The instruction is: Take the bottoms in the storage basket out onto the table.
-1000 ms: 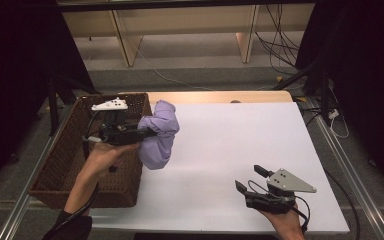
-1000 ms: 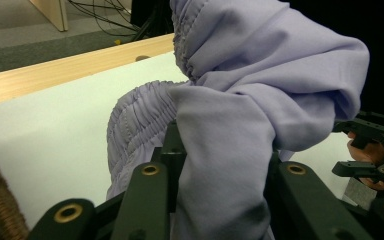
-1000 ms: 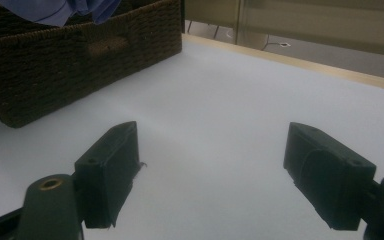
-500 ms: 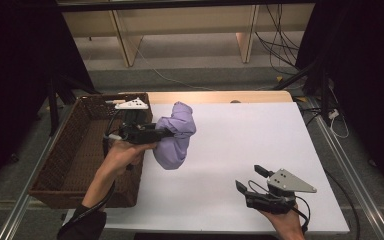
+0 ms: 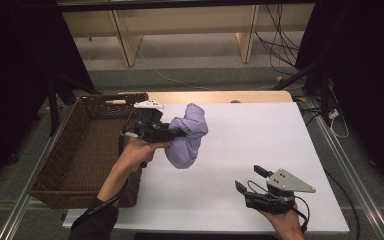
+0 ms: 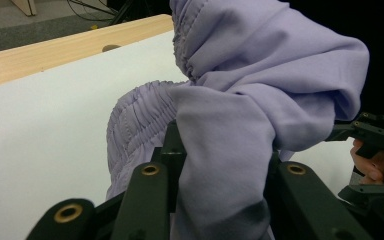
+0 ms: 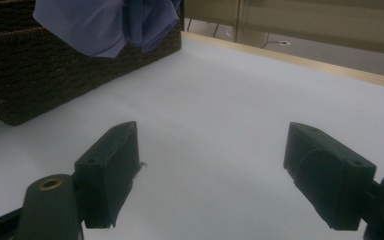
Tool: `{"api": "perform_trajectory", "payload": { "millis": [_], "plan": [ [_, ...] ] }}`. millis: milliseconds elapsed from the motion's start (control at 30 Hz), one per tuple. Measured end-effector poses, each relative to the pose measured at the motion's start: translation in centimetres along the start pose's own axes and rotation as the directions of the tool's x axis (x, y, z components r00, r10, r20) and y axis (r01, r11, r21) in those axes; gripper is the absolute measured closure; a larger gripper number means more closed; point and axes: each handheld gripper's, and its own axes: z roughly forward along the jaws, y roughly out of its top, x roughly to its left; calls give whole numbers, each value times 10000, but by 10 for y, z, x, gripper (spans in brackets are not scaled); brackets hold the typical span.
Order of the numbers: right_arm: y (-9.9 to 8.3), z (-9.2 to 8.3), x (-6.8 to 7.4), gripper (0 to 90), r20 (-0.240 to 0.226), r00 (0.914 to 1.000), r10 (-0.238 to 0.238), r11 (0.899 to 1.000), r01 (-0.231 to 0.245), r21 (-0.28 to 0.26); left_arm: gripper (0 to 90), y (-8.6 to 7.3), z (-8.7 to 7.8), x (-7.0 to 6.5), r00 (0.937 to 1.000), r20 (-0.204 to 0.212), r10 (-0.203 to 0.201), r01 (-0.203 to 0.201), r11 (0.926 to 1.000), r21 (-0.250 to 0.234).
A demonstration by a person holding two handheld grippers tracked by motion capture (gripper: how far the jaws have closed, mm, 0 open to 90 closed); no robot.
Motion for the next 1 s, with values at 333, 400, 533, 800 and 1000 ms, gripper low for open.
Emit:
{"api": "perform_trajectory", "payload": {
  "millis": [333, 400, 533, 800, 1000],
  "plan": [
    [0, 1, -1, 232, -5, 10000, 98, 10000, -98, -9, 689, -2, 24, -5, 9998, -1, 183, -183, 9988, 463],
    [0, 0, -1, 232, -1, 9999, 115, 9999, -115, -26, 689, -2, 28, -6, 9999, 6, 163, -163, 9987, 480],
    [0, -1, -2, 232, 9, 10000, 93, 9999, -93, -90, 689, -3, 39, -9, 9998, 22, 217, -218, 9975, 665],
    [0, -1, -2, 232, -11, 10000, 91, 9999, -91, -73, 689, -6, 54, -13, 9997, 2, 244, -243, 9958, 885],
    [0, -1, -2, 232, -38, 9999, 96, 9999, -96, -93, 689, -7, 61, -13, 9998, -10, 178, -176, 9953, 953]
  ]
}}
